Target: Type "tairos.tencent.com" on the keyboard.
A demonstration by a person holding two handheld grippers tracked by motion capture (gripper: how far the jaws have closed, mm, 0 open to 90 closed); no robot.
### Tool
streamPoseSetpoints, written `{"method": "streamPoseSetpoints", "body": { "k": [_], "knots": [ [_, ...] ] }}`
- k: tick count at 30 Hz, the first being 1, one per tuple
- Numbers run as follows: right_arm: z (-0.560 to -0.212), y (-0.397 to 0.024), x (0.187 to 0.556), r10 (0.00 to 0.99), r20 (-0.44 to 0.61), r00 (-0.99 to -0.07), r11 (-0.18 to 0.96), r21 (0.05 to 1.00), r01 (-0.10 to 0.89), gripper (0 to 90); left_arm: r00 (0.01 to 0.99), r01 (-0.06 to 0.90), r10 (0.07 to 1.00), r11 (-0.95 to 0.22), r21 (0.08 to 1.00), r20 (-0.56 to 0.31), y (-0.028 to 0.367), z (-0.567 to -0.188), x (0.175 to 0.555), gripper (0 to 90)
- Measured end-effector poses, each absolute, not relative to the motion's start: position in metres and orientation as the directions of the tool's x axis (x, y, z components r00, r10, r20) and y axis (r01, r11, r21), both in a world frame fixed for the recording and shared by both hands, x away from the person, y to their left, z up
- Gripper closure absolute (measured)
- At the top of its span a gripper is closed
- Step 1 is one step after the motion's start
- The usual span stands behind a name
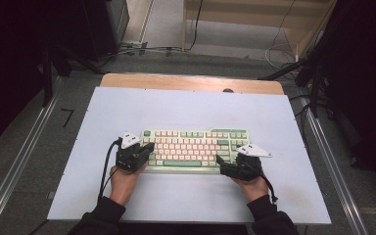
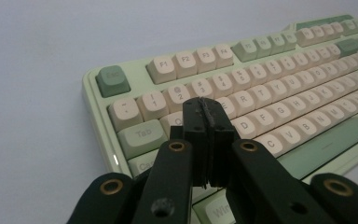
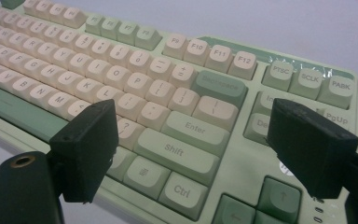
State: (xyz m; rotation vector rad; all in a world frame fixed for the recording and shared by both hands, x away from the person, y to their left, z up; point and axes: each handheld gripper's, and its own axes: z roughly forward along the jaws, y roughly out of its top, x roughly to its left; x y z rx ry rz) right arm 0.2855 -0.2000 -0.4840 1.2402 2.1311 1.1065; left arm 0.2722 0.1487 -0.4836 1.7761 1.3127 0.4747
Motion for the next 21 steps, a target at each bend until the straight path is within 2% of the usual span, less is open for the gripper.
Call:
{"method": "streamPoseSetpoints", "body": {
  "k": [21],
  "knots": [
    [-0.485, -0.201, 0.285, 0.865, 0.022, -0.501, 0.279, 0.809, 0.518, 15.0, 0.397, 0.619, 0.901, -0.121, 0.776, -0.176, 0.140, -0.495, 0.283, 89.8]
  ]
}}
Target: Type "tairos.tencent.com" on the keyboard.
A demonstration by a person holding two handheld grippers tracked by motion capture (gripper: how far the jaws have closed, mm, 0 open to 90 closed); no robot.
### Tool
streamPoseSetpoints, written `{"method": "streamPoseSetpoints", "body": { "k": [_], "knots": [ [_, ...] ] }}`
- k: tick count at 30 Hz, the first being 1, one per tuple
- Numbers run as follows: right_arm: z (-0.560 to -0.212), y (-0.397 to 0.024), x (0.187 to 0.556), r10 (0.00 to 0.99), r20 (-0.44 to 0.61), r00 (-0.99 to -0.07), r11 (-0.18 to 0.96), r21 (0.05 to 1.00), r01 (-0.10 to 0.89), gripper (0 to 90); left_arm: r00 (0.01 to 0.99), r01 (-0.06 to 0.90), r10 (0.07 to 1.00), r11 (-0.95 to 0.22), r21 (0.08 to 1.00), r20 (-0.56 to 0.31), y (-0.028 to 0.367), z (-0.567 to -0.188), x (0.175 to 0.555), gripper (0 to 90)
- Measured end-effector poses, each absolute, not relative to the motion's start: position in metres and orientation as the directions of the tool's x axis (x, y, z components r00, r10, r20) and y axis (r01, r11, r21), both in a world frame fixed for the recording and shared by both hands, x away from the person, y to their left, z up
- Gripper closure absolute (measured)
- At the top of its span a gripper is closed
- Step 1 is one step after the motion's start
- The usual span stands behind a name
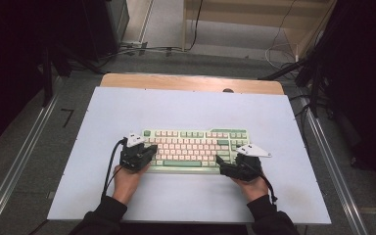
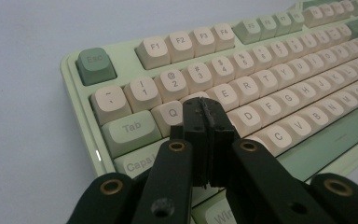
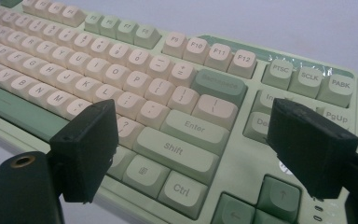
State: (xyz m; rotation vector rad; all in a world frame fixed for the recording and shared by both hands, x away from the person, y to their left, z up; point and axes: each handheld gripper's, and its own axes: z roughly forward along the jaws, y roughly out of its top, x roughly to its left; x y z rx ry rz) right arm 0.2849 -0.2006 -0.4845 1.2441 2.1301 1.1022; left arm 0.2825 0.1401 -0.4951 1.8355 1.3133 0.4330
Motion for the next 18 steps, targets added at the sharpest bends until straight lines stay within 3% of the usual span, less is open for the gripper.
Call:
{"method": "streamPoseSetpoints", "body": {
  "k": [5, 13, 16, 17, 18],
  "knots": [
    [-0.484, -0.203, 0.284, 0.869, 0.020, -0.495, 0.277, 0.809, 0.519, 15.0, 0.409, 0.608, 0.889, -0.096, 0.788, -0.207, 0.142, -0.493, 0.282, 86.7],
    [-0.484, -0.207, 0.282, 0.875, 0.021, -0.484, 0.268, 0.811, 0.519, 17.5, 0.402, 0.554, 0.882, -0.019, 0.832, -0.247, 0.150, -0.480, 0.277, 53.0],
    [-0.483, -0.207, 0.281, 0.874, 0.017, -0.486, 0.270, 0.815, 0.513, 23.7, 0.388, 0.545, 0.892, -0.017, 0.838, -0.234, 0.151, -0.479, 0.276, 36.9],
    [-0.483, -0.207, 0.281, 0.874, 0.017, -0.486, 0.270, 0.815, 0.513, 23.7, 0.381, 0.544, 0.896, -0.017, 0.839, -0.229, 0.151, -0.478, 0.275, 36.9],
    [-0.483, -0.208, 0.281, 0.868, 0.022, -0.497, 0.271, 0.817, 0.509, 30.9, 0.378, 0.544, 0.898, -0.019, 0.839, -0.224, 0.152, -0.478, 0.275, 30.2]
  ]
}}
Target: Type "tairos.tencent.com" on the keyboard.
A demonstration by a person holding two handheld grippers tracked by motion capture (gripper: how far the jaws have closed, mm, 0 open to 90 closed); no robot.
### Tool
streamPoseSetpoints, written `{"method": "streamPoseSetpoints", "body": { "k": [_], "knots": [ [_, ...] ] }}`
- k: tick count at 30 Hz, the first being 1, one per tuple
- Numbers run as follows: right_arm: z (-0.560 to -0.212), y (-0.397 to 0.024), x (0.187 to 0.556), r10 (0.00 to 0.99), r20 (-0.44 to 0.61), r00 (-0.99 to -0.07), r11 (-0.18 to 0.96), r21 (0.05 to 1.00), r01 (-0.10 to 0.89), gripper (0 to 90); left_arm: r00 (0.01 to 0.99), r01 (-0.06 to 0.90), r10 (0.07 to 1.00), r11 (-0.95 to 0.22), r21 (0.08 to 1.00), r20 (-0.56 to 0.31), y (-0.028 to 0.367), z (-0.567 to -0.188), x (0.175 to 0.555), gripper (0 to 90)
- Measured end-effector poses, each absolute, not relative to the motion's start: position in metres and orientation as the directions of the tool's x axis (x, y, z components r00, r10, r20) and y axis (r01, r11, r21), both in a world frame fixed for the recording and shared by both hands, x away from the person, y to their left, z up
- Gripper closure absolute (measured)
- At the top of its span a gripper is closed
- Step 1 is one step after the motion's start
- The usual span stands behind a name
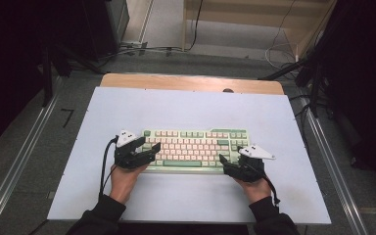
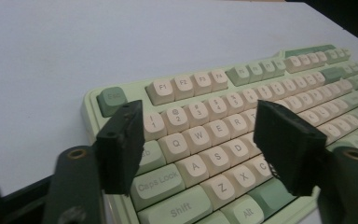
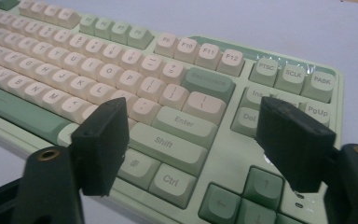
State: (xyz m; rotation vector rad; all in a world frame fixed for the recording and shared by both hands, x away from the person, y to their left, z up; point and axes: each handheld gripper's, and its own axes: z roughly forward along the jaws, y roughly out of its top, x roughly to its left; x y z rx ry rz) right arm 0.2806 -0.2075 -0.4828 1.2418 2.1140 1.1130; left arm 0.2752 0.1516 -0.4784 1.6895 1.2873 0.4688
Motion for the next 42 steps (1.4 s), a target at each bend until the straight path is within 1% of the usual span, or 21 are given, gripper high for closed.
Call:
{"method": "streamPoseSetpoints", "body": {
  "k": [5, 6, 7, 8, 9, 12, 15, 16, 19, 22, 31, 42],
  "knots": [
    [-0.484, -0.205, 0.284, 0.837, 0.046, -0.546, 0.292, 0.806, 0.516, 48.8, 0.354, 0.530, 0.914, -0.022, 0.848, -0.198, 0.153, -0.481, 0.271, 26.2],
    [-0.484, -0.205, 0.284, 0.837, 0.046, -0.546, 0.292, 0.806, 0.516, 48.8, 0.354, 0.530, 0.914, -0.022, 0.848, -0.198, 0.153, -0.481, 0.271, 26.2],
    [-0.484, -0.203, 0.285, 0.827, 0.049, -0.560, 0.299, 0.806, 0.511, 55.5, 0.350, 0.526, 0.915, -0.017, 0.850, -0.199, 0.153, -0.481, 0.270, 26.2],
    [-0.484, -0.203, 0.285, 0.827, 0.049, -0.560, 0.299, 0.806, 0.511, 55.5, 0.348, 0.527, 0.918, -0.022, 0.850, -0.192, 0.154, -0.481, 0.269, 26.2],
    [-0.484, -0.201, 0.285, 0.820, 0.045, -0.570, 0.306, 0.808, 0.504, 63.7, 0.343, 0.526, 0.919, -0.018, 0.850, -0.193, 0.155, -0.482, 0.268, 26.2],
    [-0.482, -0.197, 0.288, 0.809, 0.048, -0.586, 0.310, 0.813, 0.493, 76.5, 0.333, 0.526, 0.923, -0.011, 0.850, -0.194, 0.159, -0.483, 0.265, 26.3],
    [-0.480, -0.189, 0.292, 0.798, 0.068, -0.599, 0.301, 0.817, 0.492, 86.1, 0.316, 0.525, 0.929, 0.000, 0.851, -0.195, 0.164, -0.482, 0.260, 26.4],
    [-0.479, -0.185, 0.293, 0.792, 0.076, -0.606, 0.298, 0.818, 0.492, 87.6, 0.311, 0.522, 0.930, 0.007, 0.853, -0.198, 0.166, -0.482, 0.259, 26.5],
    [-0.477, -0.174, 0.296, 0.776, 0.091, -0.624, 0.297, 0.820, 0.489, 87.7, 0.304, 0.523, 0.932, 0.012, 0.852, -0.199, 0.169, -0.482, 0.256, 27.1],
    [-0.477, -0.164, 0.300, 0.772, 0.111, -0.626, 0.289, 0.816, 0.501, 87.7, 0.299, 0.523, 0.934, 0.013, 0.853, -0.197, 0.172, -0.482, 0.253, 27.1],
    [-0.479, -0.140, 0.314, 0.769, 0.128, -0.626, 0.294, 0.799, 0.525, 87.7, 0.276, 0.524, 0.940, 0.030, 0.851, -0.203, 0.180, -0.483, 0.244, 27.9],
    [-0.484, -0.119, 0.324, 0.764, 0.103, -0.637, 0.339, 0.776, 0.532, 87.7, 0.242, 0.520, 0.948, 0.053, 0.852, -0.207, 0.191, -0.483, 0.233, 28.7]
  ]
}}
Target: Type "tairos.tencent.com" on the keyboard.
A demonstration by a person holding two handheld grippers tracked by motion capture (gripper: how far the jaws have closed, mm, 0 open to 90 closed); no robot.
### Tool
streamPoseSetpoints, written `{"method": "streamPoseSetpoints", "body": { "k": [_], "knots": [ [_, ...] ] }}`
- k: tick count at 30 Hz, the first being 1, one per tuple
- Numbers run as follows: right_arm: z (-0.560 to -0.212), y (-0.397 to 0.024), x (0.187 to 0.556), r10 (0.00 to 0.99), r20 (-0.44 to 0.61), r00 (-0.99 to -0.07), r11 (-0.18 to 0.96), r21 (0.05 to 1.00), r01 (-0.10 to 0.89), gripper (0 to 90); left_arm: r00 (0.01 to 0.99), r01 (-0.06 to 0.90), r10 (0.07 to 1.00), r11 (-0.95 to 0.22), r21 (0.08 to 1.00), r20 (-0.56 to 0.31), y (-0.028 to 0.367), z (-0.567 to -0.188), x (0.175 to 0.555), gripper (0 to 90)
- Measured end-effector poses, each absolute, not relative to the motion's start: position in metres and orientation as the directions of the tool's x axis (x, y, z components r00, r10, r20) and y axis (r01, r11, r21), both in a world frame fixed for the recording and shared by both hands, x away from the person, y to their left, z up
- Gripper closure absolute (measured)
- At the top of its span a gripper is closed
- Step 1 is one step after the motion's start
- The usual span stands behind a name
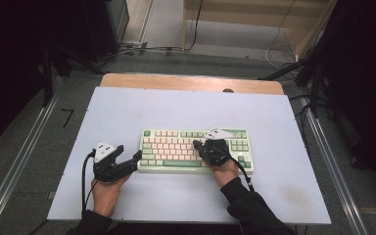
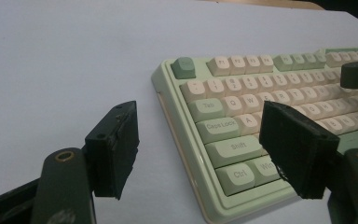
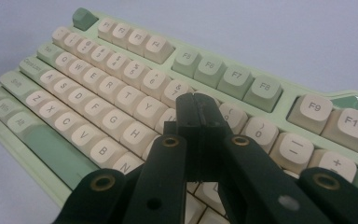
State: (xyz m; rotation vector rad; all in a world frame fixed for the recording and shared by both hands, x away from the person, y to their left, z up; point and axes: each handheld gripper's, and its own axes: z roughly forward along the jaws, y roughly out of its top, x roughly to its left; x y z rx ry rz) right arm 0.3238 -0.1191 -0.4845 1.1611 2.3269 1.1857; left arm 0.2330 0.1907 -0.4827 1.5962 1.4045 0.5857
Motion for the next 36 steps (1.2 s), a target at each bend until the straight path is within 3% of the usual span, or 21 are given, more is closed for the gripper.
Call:
{"method": "streamPoseSetpoints", "body": {
  "k": [19, 32, 33, 35, 36],
  "knots": [
    [-0.489, -0.115, 0.328, 0.781, 0.081, -0.620, 0.371, 0.739, 0.563, 87.7, 0.235, 0.524, 0.950, 0.055, 0.850, -0.207, 0.193, -0.483, 0.231, 28.7],
    [-0.474, -0.127, 0.319, 0.782, 0.105, -0.614, 0.299, 0.802, 0.517, 87.6, 0.254, 0.520, 0.944, 0.051, 0.852, -0.212, 0.190, -0.483, 0.235, 28.7],
    [-0.474, -0.129, 0.319, 0.781, 0.106, -0.615, 0.295, 0.805, 0.514, 85.6, 0.258, 0.521, 0.943, 0.047, 0.852, -0.210, 0.189, -0.483, 0.235, 28.7],
    [-0.474, -0.131, 0.319, 0.780, 0.118, -0.615, 0.287, 0.805, 0.519, 70.4, 0.262, 0.520, 0.942, 0.047, 0.853, -0.211, 0.188, -0.483, 0.237, 28.7],
    [-0.474, -0.131, 0.319, 0.780, 0.118, -0.615, 0.287, 0.805, 0.519, 70.4, 0.265, 0.520, 0.941, 0.043, 0.853, -0.209, 0.188, -0.482, 0.238, 28.7]
  ]
}}
